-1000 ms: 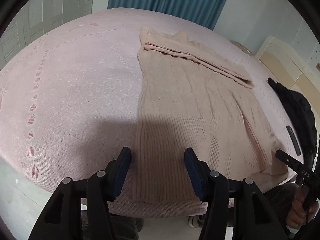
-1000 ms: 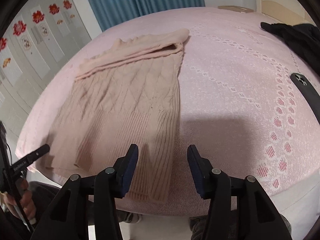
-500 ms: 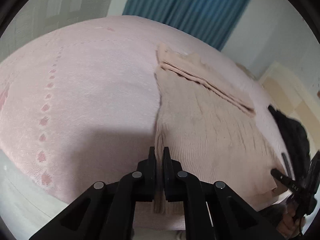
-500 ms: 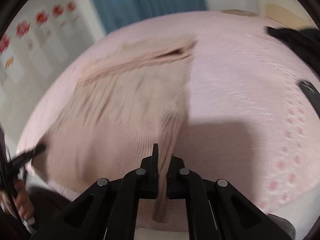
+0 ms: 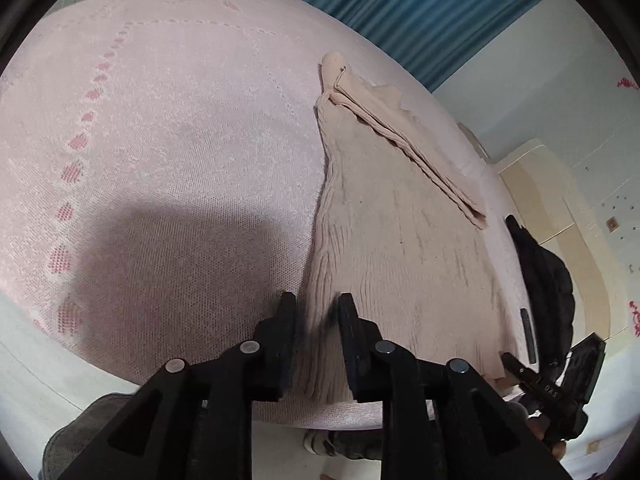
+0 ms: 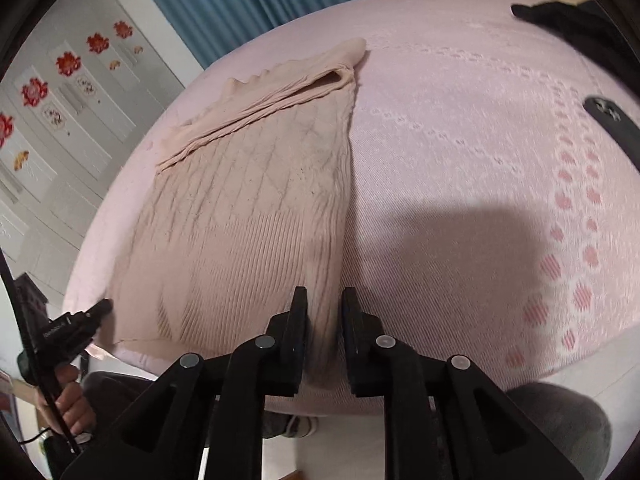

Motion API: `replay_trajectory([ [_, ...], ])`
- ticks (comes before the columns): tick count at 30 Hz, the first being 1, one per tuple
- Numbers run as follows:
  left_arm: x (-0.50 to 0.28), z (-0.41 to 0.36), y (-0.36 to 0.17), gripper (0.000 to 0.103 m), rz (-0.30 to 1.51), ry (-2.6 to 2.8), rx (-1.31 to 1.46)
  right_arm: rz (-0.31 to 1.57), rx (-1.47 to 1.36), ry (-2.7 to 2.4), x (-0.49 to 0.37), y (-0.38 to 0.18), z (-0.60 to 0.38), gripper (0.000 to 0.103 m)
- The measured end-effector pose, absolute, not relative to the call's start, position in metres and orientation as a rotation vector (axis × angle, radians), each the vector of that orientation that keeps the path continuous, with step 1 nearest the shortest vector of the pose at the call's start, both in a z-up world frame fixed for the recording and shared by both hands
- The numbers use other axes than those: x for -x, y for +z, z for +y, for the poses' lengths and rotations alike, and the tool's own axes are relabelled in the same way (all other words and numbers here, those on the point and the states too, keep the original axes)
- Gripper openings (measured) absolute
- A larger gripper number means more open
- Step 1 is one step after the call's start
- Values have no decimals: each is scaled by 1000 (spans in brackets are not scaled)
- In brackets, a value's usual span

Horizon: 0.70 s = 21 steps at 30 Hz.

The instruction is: Fold small clothes

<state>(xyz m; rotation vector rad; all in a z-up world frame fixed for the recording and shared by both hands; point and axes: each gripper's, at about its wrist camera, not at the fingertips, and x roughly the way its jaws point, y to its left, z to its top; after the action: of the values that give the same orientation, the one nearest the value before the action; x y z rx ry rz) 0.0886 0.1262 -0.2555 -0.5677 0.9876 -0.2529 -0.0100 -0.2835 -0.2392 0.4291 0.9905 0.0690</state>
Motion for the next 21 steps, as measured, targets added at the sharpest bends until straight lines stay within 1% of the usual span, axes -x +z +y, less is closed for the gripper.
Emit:
replay_trajectory([
  [2,-93,126,-258,26,991,-274,609,992,-439,79,9,-240,-285,19],
  [9,-126,109,-263,27,1009,-291,670,992,-440,95,3,-242,-283,21],
  [12,-134,102,-263,27,1007,-284,679,987,-437,100,0,-243,-282,23],
  [19,-126,100,-263,27,1016,-345,682,969,-476,115,-14,-245,-283,34],
  [21,-119,103,-264,27,1024,-371,675,971,-491,110,-22,-245,-283,34],
])
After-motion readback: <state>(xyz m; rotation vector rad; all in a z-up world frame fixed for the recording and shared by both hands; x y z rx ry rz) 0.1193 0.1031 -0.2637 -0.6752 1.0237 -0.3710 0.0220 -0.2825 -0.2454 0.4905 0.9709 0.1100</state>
